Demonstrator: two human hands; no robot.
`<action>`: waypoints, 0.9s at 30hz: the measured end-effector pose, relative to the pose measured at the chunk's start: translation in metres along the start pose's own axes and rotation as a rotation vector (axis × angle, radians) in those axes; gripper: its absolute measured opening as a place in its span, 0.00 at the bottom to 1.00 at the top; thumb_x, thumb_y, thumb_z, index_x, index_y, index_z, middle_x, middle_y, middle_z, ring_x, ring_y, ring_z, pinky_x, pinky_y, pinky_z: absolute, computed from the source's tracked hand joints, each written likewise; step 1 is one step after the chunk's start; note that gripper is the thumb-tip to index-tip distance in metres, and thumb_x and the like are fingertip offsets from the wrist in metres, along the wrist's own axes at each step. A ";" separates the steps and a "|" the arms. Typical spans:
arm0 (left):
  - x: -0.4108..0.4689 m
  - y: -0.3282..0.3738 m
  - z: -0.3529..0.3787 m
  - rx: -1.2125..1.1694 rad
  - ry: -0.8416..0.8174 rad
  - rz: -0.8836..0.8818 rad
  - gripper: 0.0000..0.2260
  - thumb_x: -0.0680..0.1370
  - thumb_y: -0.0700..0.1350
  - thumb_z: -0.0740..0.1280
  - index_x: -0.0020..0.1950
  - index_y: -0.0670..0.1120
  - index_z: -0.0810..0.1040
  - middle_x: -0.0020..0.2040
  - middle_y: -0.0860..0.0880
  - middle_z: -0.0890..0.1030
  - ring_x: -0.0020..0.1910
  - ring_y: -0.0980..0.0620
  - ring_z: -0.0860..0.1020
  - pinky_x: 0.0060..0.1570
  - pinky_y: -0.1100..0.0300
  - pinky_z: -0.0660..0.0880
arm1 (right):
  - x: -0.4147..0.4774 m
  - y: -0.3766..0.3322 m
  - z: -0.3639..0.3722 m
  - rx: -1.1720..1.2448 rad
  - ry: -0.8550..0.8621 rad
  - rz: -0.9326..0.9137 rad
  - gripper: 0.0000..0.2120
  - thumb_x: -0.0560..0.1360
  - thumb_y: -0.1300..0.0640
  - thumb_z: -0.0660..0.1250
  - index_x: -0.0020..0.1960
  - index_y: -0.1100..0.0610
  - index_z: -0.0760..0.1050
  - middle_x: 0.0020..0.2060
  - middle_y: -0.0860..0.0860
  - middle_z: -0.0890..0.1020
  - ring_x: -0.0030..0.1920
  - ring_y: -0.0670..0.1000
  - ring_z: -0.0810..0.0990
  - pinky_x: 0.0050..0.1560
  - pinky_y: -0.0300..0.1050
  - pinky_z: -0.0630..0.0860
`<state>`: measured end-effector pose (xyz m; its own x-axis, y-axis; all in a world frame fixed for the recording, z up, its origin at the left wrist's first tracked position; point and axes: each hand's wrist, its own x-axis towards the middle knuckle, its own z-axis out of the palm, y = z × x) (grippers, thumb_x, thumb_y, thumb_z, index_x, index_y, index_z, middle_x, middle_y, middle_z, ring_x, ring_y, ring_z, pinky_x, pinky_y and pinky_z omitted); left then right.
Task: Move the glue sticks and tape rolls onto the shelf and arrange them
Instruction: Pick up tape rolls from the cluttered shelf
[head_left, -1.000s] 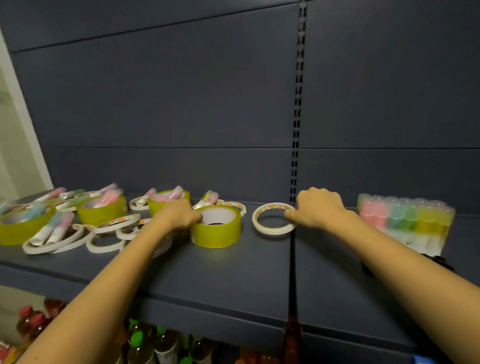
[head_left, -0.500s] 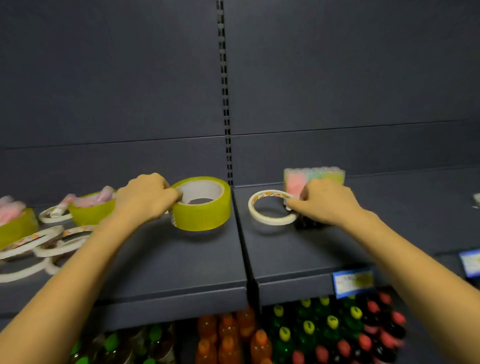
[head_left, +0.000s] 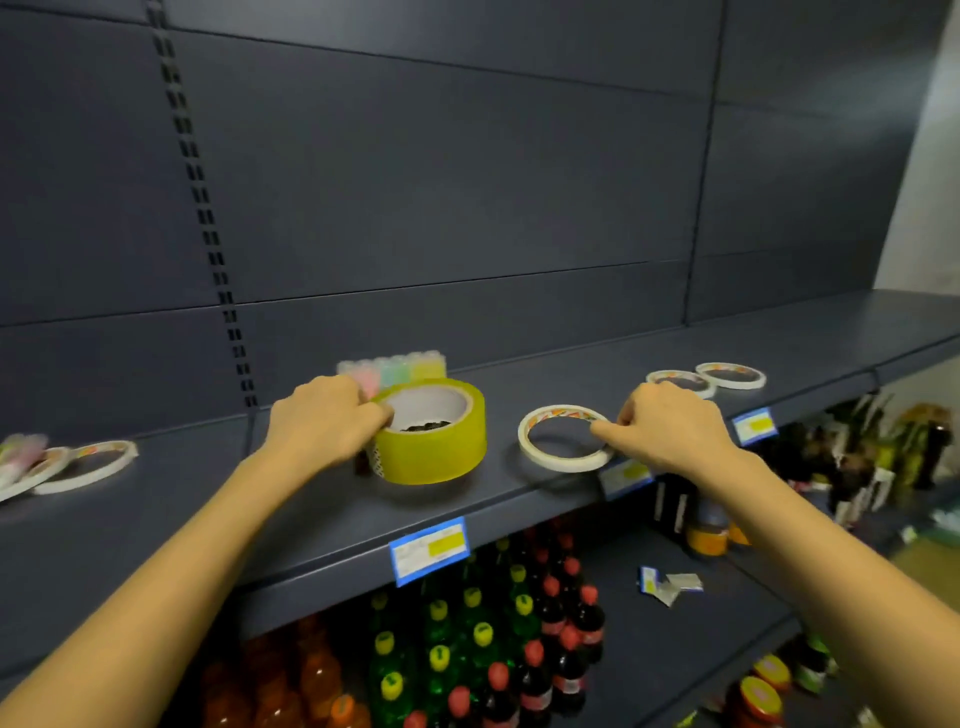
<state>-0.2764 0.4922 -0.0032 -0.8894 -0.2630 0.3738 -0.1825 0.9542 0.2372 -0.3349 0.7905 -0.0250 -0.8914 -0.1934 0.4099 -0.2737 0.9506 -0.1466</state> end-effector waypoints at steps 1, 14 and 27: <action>0.002 0.016 0.007 -0.015 -0.004 0.008 0.15 0.73 0.53 0.64 0.30 0.45 0.73 0.35 0.45 0.75 0.40 0.44 0.73 0.38 0.58 0.65 | 0.000 0.018 -0.003 -0.017 0.004 0.006 0.22 0.72 0.39 0.63 0.28 0.54 0.75 0.23 0.49 0.72 0.29 0.50 0.72 0.27 0.39 0.62; 0.029 0.180 0.087 -0.098 -0.024 0.004 0.16 0.73 0.50 0.64 0.28 0.43 0.70 0.31 0.45 0.74 0.36 0.43 0.73 0.37 0.58 0.67 | 0.012 0.205 -0.013 -0.021 0.061 0.136 0.25 0.71 0.39 0.64 0.24 0.56 0.72 0.23 0.49 0.71 0.27 0.48 0.70 0.27 0.39 0.62; 0.112 0.238 0.138 0.072 -0.047 -0.071 0.13 0.74 0.49 0.61 0.32 0.45 0.69 0.39 0.45 0.75 0.40 0.43 0.72 0.40 0.57 0.66 | 0.092 0.268 0.016 0.061 0.052 0.151 0.22 0.71 0.40 0.63 0.36 0.59 0.82 0.27 0.50 0.75 0.29 0.50 0.72 0.28 0.39 0.64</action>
<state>-0.4771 0.7094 -0.0292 -0.8914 -0.3253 0.3157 -0.2740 0.9415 0.1964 -0.4962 1.0233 -0.0409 -0.9045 -0.0350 0.4250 -0.1606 0.9512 -0.2635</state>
